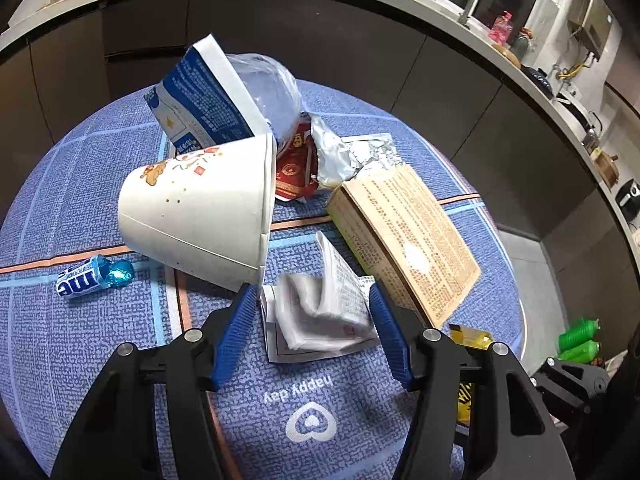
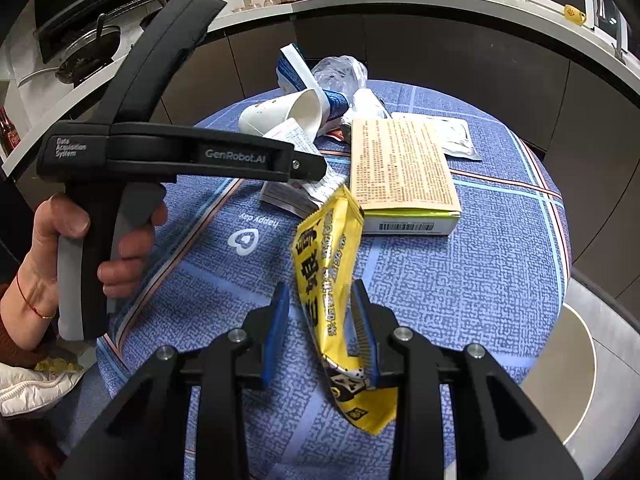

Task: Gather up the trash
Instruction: 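Grasp the crumpled white paper with the left tool, then carry paper and yellow wrapper to the bin and open both tools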

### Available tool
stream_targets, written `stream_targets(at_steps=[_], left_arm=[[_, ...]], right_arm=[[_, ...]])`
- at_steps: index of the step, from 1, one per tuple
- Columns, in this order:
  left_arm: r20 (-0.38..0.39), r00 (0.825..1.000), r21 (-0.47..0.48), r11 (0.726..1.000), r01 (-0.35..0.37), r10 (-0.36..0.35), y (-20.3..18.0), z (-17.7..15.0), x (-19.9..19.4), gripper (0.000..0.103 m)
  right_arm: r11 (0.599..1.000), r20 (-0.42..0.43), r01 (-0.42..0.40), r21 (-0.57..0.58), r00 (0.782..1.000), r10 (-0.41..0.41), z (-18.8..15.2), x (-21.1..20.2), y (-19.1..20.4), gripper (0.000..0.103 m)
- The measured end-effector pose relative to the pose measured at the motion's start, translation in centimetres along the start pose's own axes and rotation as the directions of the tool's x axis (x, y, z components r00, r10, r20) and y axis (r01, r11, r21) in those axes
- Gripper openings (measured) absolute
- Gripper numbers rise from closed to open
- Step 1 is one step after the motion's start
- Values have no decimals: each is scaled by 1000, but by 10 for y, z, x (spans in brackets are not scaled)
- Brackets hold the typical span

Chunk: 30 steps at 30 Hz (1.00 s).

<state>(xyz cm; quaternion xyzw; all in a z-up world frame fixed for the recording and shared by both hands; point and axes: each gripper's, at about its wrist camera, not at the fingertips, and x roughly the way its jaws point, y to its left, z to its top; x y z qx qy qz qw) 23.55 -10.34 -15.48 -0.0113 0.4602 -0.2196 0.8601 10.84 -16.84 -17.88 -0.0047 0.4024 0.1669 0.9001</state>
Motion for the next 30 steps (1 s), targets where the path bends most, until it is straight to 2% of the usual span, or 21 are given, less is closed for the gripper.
stream_targets(at_steps=[4, 5, 6, 8, 9, 12, 15, 22, 27, 30], left_arm=[[-12, 1000, -23, 1000, 9, -9, -1, 3, 6, 57], [-12, 1000, -21, 1000, 7, -7, -2, 4, 7, 51], [-13, 1000, -17, 1000, 2, -2, -3, 4, 7, 39], [-13, 1000, -8, 1000, -7, 7, -4, 3, 6, 31], [-6, 1000, -5, 1000, -12, 12, -6, 4, 4, 24], [27, 1000, 7, 1000, -7, 6, -8, 4, -9, 14], [58, 998, 25, 1000, -13, 11, -15, 5, -23, 8], [126, 992, 28, 1000, 4, -8, -29, 8, -59, 4], [166, 984, 50, 997, 52, -59, -38, 9, -85, 4], [186, 976, 83, 991, 100, -114, -54, 12, -100, 4]], right_arm=[[1000, 5, 14, 7, 1000, -14, -4, -5, 3, 34], [1000, 3, 19, 9, 1000, -19, -4, -5, 3, 34], [999, 2, 28, 17, 1000, -28, -5, -5, 3, 32], [999, -2, 32, 41, 999, -32, -4, -3, 0, 13], [998, -3, 30, 56, 1000, -30, -4, -3, -1, 13], [997, 11, 37, 70, 999, -38, -4, -8, -1, 11], [996, 37, 33, 83, 999, -37, -2, -17, -1, 10], [993, 115, 34, 113, 992, -47, 3, -45, -6, 7], [991, 164, 49, 121, 984, -69, 4, -68, -10, 7], [989, 190, 61, 136, 978, -87, 3, -81, -16, 7]])
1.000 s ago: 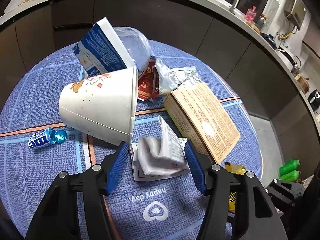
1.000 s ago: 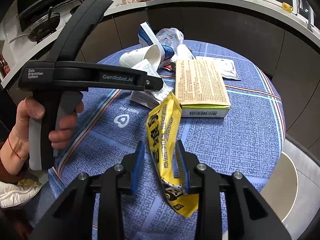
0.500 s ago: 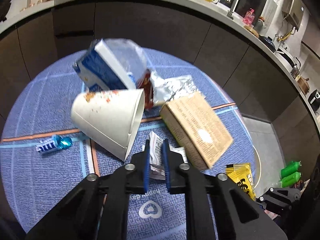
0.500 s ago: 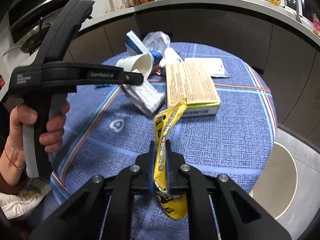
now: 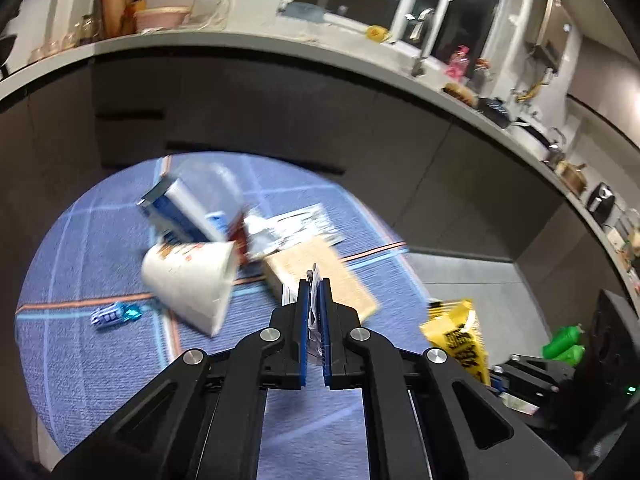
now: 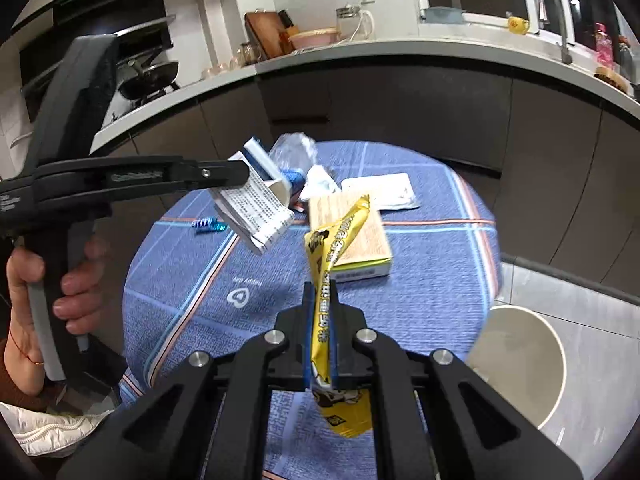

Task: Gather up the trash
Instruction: 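Carry paper and yellow wrapper to the bin and open both tools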

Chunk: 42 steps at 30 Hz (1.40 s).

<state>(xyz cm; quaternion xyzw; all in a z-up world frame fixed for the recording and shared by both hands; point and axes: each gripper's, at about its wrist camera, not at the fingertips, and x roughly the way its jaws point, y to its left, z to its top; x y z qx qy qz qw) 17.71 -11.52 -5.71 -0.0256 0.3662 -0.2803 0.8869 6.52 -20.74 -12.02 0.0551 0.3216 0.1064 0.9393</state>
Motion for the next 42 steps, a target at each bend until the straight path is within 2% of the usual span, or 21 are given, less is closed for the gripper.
stream_targets(at_steps=[8, 18, 25, 35, 42], left_arm=[[-14, 990, 73, 987, 143, -143, -54, 10, -2, 4], [-142, 963, 201, 946, 254, -228, -138, -6, 53, 5], [-230, 944, 250, 923, 292, -236, -176, -19, 103, 5], [-317, 926, 274, 915, 296, -205, -195, -39, 167, 5], [-342, 928, 303, 917, 259, -149, -198, -47, 196, 8]], right_arm=[[995, 30, 81, 55, 996, -83, -7, -23, -35, 7], [959, -22, 202, 199, 979, -202, -46, -37, -103, 7], [924, -64, 214, 316, 977, -204, -76, -24, -145, 7], [906, -95, 192, 376, 981, -169, -99, 17, -180, 7], [899, -135, 208, 385, 976, -168, -111, 42, -204, 8]])
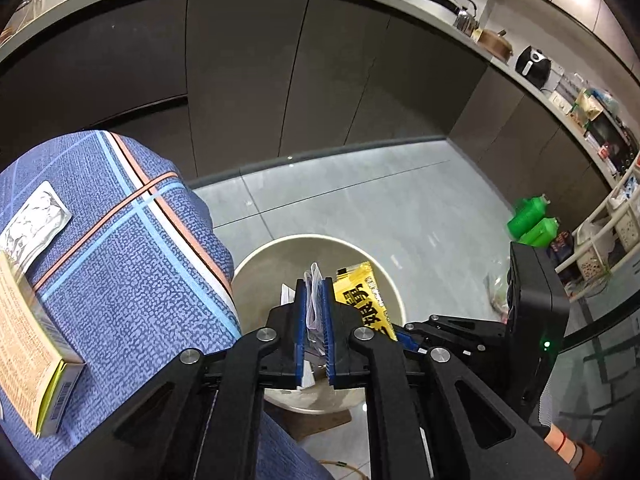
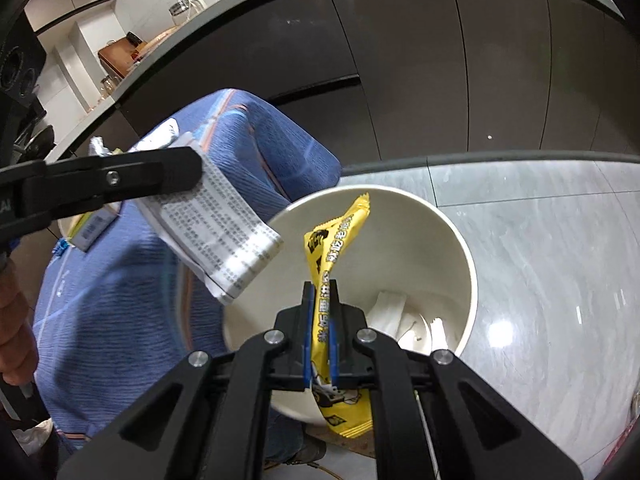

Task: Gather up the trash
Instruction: 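Carry paper and yellow wrapper to the bin and open both tools, then move both tools back over the table toward the paper cup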

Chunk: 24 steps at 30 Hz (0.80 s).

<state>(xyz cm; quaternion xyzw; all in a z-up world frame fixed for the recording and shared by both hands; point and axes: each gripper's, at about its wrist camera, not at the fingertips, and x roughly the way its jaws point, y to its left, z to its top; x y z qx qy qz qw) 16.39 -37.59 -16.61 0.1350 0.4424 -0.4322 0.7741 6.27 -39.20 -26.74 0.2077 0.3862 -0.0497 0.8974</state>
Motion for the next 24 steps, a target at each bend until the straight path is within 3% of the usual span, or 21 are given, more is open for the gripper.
stream_targets(at_steps=[4, 6, 7, 8, 9, 11, 15, 19, 24], left_arm=[[-12, 1000, 5, 1000, -24, 24, 0, -1, 14, 12], [-17, 999, 3, 1000, -29, 29, 1, -1, 19, 22], [-11, 999, 3, 999, -32, 32, 0, -1, 20, 26], [-5, 999, 3, 999, -38, 38, 1, 0, 19, 39], [12, 999, 0, 999, -49, 49, 1, 0, 16, 53], [50, 996, -8, 998, -68, 68, 0, 1, 10, 69], [116, 989, -17, 996, -89, 90, -2, 2, -4, 91], [149, 982, -22, 993, -113, 115, 1, -1, -15, 94], [144, 981, -29, 991, -129, 132, 2, -5, -24, 94]], right_arm=[[1000, -23, 15, -13, 1000, -15, 0, 13, -1, 9], [999, -21, 29, -31, 999, -29, -1, 18, 0, 15], [999, -18, 32, -36, 999, -32, 0, 19, 0, 25], [999, -11, 32, -42, 999, -33, 1, 19, 1, 41], [998, 9, 34, -54, 999, -34, 1, 16, 2, 50], [996, 44, 40, -81, 998, -37, 0, 12, 3, 73], [992, 65, 52, -113, 997, -45, -2, 5, 4, 87], [992, 61, 55, -109, 997, -48, -5, 0, 1, 97], [995, 62, 50, -91, 997, -45, -4, -5, -1, 99]])
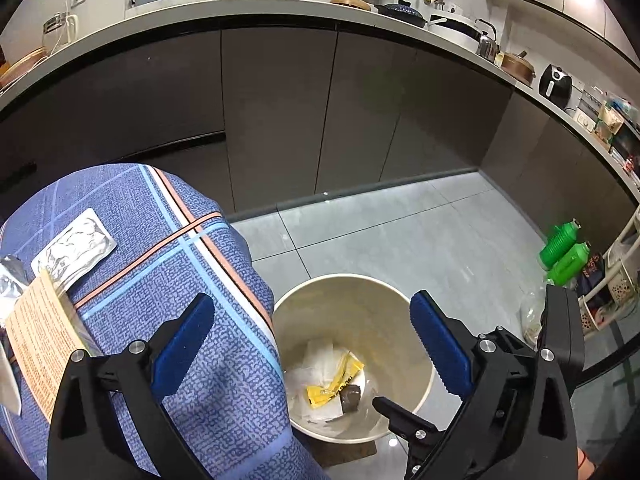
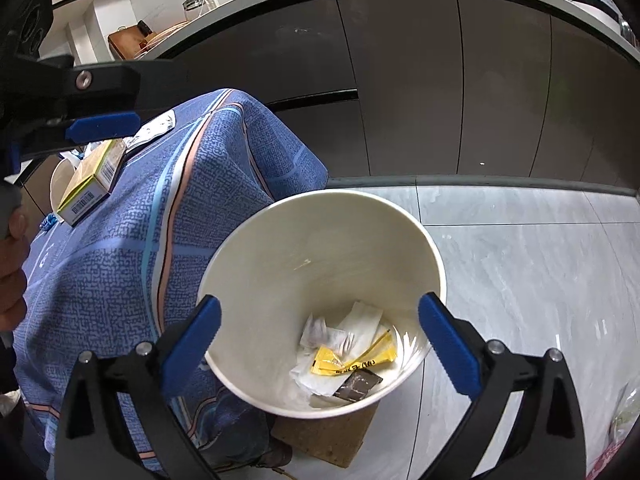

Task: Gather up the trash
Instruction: 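Move both tools back over the table toward the paper cup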

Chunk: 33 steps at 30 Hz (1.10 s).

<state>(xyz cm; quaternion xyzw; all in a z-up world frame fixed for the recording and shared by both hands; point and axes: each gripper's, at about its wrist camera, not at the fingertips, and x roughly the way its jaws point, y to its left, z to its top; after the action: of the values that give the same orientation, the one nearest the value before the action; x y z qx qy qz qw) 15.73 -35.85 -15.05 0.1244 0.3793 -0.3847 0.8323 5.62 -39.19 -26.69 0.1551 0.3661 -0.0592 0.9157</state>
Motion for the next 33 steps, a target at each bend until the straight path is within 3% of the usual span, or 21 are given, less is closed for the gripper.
stream_targets(at_steps=[11, 19, 26, 33], left_arm=[[47, 999, -21, 1000, -6, 7, 6, 2, -33, 94], [78, 997, -159, 987, -16, 29, 37, -10, -84, 94], [107, 987, -273, 958, -86, 119, 77, -34, -139, 95], [69, 968, -384, 902, -198, 242, 129, -79, -183, 95]], right_arm=[[1000, 34, -5, -22, 999, 6, 10, -22, 15, 99], [999, 60, -28, -38, 998, 30, 24, -51, 40, 99], [993, 73, -71, -99, 994, 78, 33, -67, 75, 99], [977, 53, -129, -169, 989, 139, 38, -73, 116, 100]])
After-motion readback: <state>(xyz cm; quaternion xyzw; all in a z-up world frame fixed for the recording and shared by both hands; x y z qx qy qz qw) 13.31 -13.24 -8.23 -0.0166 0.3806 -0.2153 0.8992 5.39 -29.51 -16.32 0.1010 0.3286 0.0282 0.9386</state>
